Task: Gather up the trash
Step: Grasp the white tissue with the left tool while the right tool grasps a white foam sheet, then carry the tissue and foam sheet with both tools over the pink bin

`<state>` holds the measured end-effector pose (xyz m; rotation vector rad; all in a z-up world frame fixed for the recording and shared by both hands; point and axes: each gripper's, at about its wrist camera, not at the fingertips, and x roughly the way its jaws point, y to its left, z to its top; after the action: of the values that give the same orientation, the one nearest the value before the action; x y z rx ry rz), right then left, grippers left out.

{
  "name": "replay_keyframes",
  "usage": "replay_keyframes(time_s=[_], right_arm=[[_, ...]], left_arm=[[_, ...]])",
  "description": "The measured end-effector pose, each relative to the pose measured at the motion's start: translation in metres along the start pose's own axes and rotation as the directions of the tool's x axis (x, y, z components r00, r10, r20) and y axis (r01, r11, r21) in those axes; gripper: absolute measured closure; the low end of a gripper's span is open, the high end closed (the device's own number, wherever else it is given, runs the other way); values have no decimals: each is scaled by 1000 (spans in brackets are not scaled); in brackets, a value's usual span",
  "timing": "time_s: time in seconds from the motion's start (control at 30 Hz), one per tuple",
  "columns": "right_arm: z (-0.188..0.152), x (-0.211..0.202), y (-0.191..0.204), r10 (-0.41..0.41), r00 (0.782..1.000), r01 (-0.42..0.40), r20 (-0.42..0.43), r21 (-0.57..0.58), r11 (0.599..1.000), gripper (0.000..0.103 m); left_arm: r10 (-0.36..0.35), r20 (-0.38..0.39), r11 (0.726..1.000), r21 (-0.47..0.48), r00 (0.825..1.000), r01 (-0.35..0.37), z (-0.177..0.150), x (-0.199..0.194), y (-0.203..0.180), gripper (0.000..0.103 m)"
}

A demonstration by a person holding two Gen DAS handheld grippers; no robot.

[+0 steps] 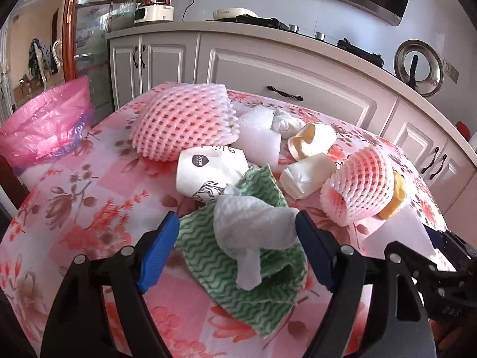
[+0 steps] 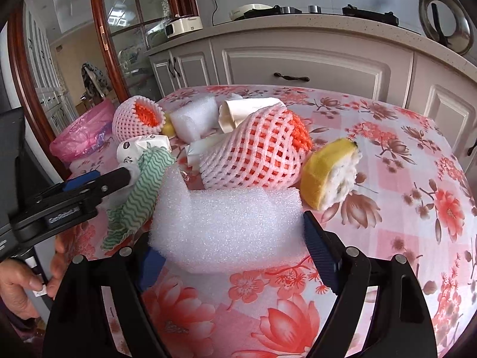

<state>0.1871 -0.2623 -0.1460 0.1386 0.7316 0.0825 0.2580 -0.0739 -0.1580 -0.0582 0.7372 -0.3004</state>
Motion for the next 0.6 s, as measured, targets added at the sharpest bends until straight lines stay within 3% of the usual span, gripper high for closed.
replay_keyframes(time_s=[0.03,0.17,0.2,0.27,0.6], right_arm=[[0,0,0,5,1000,-5,-2,2,1000,25],[0,1,2,13,1000,-13,-2,-1,1000,24],[0,0,2,14,1000,-14,-1,-2,1000,25],[1,0,3,17,1000,-17,3,-6,1000,25],[8,-12,12,50,998,-49,39,-8,999,25]], left_arm=[[-3,-2,1000,4,1000,3,-1,3,-1,29],[-18,-27,999,28,999,19,-5,13,-5,69],[-19,-19,999,37,1000,19,-7,11,-5,71],[-17,0,998,54,1000,17,-8,6,-6,86],[-23,121,998,56,992,17,-5,-55,2,89]])
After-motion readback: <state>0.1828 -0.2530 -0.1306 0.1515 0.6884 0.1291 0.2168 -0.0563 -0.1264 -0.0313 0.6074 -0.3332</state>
